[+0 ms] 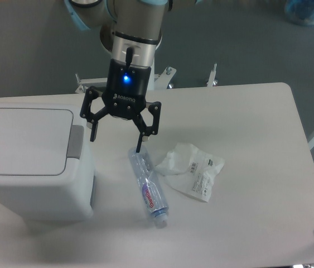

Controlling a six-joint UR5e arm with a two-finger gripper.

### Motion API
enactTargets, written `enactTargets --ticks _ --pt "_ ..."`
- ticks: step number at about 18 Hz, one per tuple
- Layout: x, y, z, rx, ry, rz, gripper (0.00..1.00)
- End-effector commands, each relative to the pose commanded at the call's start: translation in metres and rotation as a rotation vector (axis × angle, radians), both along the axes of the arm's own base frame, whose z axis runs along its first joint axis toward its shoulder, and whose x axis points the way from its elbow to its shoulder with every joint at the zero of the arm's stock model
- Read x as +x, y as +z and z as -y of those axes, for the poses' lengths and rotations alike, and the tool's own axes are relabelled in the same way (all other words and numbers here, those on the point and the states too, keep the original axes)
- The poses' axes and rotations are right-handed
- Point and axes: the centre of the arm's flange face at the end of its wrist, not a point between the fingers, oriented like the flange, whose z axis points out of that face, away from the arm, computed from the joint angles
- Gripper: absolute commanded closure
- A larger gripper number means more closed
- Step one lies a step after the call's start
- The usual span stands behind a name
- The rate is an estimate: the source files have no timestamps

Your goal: Open the trash can

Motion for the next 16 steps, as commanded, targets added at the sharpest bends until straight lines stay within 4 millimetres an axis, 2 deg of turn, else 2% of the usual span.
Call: enactTargets --ticks 16 --pt "0.014 -0.011 -0.009 -0.015 -0.029 0.015 0.0"
